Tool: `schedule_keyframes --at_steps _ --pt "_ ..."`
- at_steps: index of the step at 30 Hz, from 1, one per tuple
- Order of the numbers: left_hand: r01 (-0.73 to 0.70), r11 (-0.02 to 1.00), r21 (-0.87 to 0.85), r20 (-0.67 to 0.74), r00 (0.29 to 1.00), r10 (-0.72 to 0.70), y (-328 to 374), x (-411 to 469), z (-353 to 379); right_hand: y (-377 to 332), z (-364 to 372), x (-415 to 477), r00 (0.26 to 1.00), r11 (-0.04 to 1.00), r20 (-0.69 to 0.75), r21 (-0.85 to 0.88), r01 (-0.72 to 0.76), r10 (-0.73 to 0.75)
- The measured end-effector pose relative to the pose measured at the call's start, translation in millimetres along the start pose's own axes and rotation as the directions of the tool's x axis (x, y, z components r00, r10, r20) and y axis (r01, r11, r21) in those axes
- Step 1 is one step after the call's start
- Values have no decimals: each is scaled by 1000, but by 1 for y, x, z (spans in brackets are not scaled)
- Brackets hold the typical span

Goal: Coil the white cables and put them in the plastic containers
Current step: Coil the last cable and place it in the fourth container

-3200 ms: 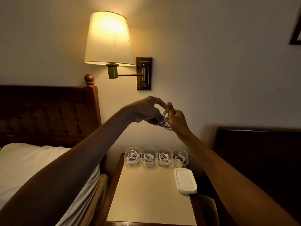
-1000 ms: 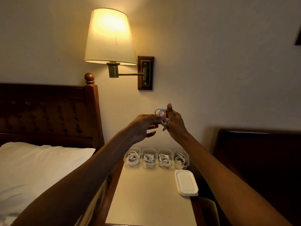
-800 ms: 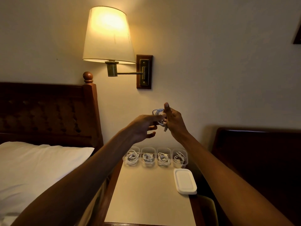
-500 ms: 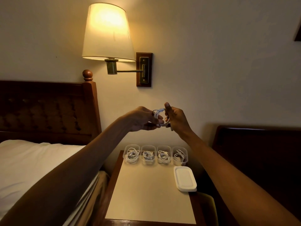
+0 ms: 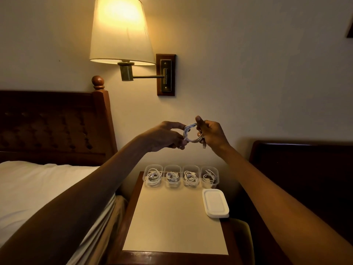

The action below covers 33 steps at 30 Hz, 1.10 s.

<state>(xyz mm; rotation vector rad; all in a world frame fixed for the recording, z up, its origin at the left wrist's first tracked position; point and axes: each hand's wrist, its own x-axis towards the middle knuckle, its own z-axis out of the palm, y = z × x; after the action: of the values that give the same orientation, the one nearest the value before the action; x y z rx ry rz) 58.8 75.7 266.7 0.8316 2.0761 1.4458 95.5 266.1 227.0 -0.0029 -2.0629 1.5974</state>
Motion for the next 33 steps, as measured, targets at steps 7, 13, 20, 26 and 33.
schedule_keyframes --at_steps 7,13,20,26,33 --pt "-54 989 -135 -139 990 35 -45 40 28 40 -41 -7 974 986 160 8 -165 161" --pt "-16 970 -241 -163 986 -24 -83 114 64 113 -79 4 904 906 134 65 -417 406" --pt "143 959 -245 -180 965 -190 -150 216 102 230 -96 38 834 834 -39 84 -545 550" --pt "235 951 -199 -223 934 -278 -214 296 127 327 -89 66 777 787 -307 -121 -605 550" --pt "262 964 37 -292 926 -240 -255 358 138 372 -84 87 819 626 -410 -529 -573 402"
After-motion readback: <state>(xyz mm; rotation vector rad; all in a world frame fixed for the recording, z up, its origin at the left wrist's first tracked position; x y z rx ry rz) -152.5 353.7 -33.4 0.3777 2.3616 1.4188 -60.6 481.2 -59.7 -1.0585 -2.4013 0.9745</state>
